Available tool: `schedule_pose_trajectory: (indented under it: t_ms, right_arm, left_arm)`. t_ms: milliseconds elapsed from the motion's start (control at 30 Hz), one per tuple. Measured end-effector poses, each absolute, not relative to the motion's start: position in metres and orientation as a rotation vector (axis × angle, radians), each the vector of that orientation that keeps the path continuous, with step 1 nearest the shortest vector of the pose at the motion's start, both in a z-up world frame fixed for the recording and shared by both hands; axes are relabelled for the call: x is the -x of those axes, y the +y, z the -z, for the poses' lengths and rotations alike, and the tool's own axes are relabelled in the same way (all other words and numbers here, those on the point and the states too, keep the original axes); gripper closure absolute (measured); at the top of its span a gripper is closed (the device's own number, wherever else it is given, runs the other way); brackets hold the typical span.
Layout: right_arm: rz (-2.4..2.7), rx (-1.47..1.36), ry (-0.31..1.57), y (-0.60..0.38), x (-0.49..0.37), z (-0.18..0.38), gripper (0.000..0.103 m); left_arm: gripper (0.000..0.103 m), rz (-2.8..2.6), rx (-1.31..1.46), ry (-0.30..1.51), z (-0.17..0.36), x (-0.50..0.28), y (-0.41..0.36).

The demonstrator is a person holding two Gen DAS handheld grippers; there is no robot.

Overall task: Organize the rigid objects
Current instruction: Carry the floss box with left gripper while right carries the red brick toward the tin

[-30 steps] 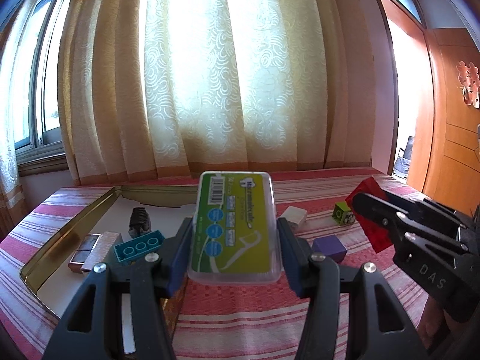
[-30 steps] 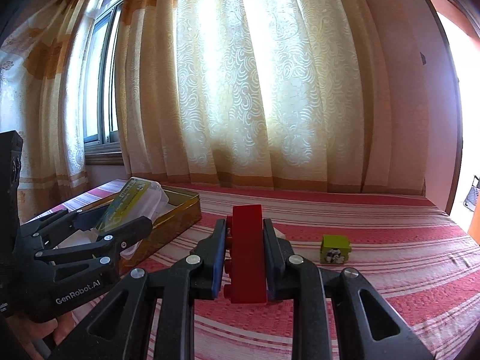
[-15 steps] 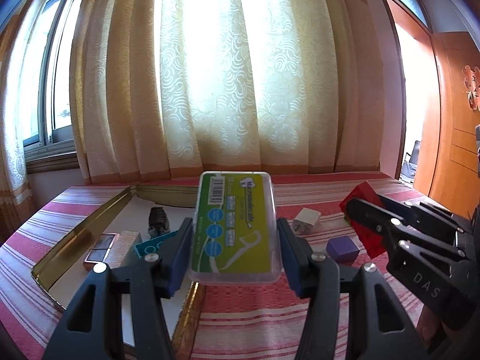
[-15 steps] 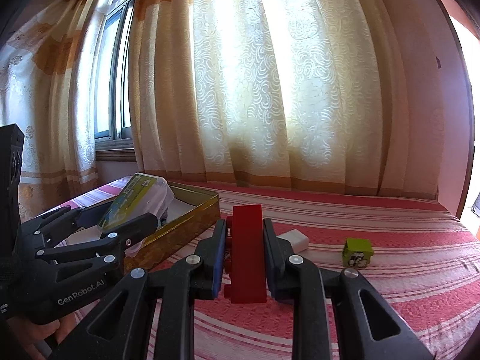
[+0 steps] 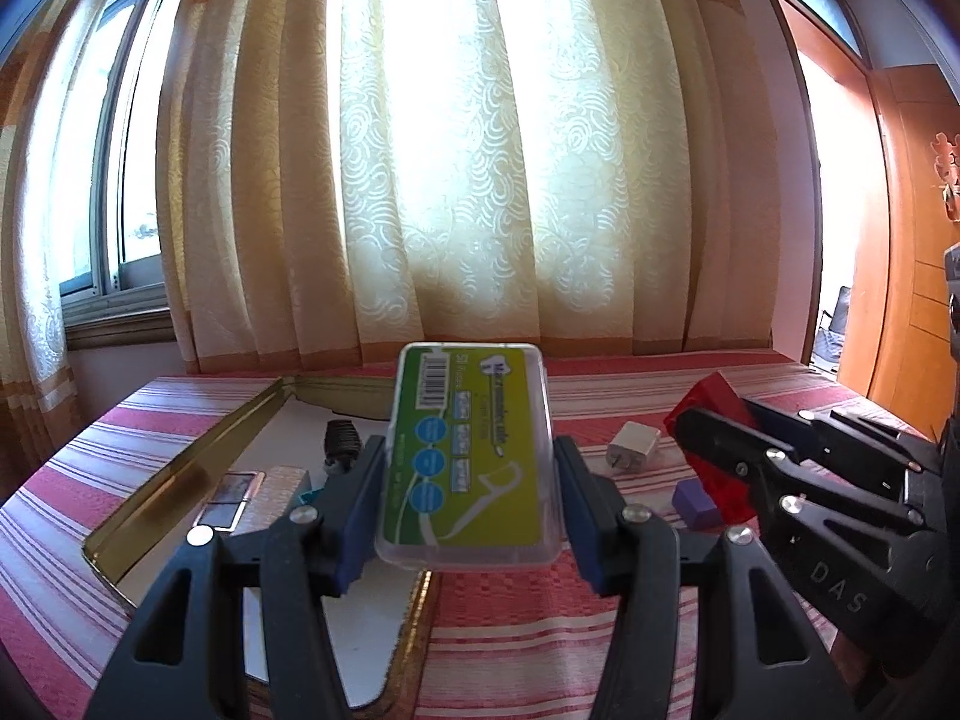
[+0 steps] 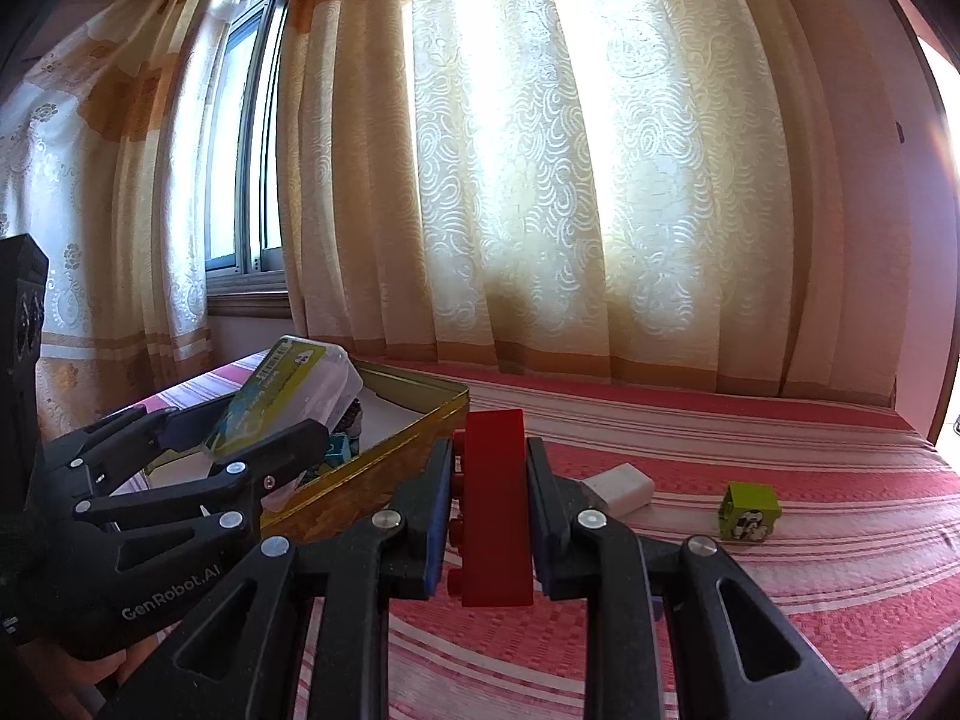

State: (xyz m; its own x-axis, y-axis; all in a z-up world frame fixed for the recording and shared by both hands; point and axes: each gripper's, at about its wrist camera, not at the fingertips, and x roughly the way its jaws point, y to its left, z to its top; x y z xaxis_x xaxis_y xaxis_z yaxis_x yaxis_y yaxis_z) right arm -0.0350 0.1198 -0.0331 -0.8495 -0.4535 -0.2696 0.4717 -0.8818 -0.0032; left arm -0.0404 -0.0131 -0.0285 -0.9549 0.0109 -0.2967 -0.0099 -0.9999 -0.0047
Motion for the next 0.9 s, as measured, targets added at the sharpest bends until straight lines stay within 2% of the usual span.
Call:
schedule_pose_trajectory:
  t_ms: [900]
  right_arm:
    - [2.575,-0.359,0.108,0.092,0.033,0.033,0.078]
  left_arm:
    - [0.049,-3.157,0.458,-0.032,0.028,0.035,-0.038]
